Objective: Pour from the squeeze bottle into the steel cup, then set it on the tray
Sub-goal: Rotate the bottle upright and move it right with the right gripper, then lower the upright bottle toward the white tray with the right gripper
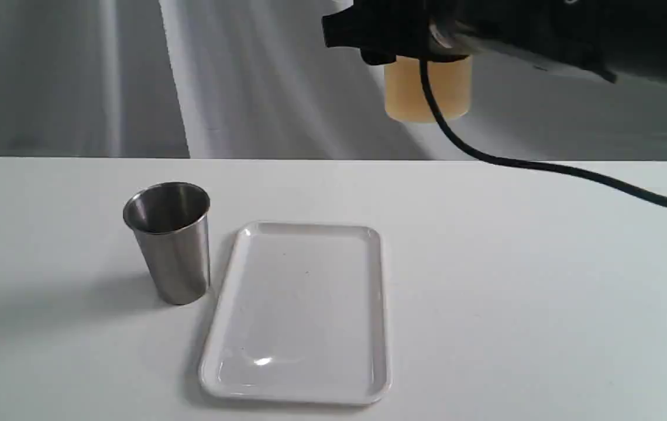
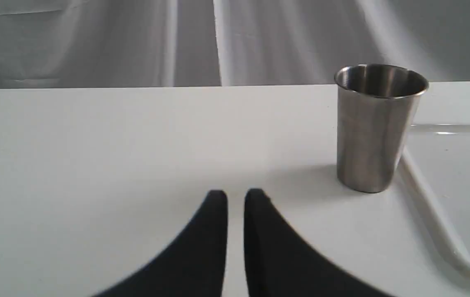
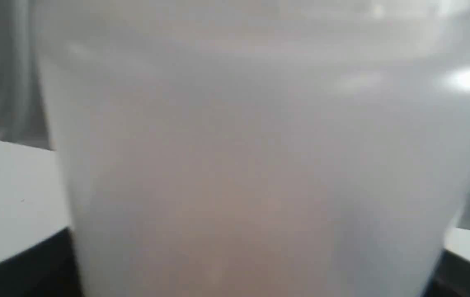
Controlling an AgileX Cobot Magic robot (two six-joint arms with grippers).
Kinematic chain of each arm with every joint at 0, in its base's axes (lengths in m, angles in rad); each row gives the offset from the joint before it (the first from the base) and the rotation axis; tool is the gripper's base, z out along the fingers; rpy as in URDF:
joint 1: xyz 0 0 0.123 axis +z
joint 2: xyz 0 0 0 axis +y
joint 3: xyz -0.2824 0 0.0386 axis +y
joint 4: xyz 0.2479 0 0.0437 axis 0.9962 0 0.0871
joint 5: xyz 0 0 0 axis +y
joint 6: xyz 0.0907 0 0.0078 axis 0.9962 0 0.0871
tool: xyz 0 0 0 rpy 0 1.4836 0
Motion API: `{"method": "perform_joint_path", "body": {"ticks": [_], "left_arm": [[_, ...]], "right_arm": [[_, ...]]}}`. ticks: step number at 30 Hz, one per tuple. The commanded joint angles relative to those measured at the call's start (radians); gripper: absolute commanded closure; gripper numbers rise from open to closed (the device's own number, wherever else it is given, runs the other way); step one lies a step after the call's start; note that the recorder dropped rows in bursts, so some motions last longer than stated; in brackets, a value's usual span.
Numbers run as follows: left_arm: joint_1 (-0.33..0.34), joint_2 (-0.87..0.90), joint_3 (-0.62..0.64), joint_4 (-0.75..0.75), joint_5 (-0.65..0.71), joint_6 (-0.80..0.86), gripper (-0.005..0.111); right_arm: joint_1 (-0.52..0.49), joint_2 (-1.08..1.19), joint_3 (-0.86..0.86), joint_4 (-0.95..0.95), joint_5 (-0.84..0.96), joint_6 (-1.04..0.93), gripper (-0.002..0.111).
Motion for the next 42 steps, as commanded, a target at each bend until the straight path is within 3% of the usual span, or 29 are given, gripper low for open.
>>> {"method": "perform_joint_path", "body": {"ticks": [1, 16, 21, 36, 42], "left_arm": [[-0.008, -0.003, 0.004, -0.003, -0.009, -0.004, 0.098], [-0.008, -0.003, 0.004, -0.003, -0.009, -0.004, 0.098], [-0.008, -0.003, 0.004, -0.003, -0.009, -0.004, 0.098], [-0.008, -0.003, 0.004, -0.003, -0.009, -0.002, 0.098], [-0.008, -0.003, 0.004, -0.003, -0.009, -0.004, 0.098]], "right_arm": [[-0.021, -0.056, 0.075, 0.04, -0.128, 0.005, 0.108], [-0.161, -0.151, 0.386, 0.165, -0.635, 0.002, 0.108], [-0.208, -0.151, 0.47, 0.228, -0.791, -0.084, 0.108], [-0.264, -0.151, 0.771, 0.889, -1.388, -1.029, 0.108], [-0.265, -0.149, 0.832, 1.102, -1.434, -1.154, 0.108]]}}
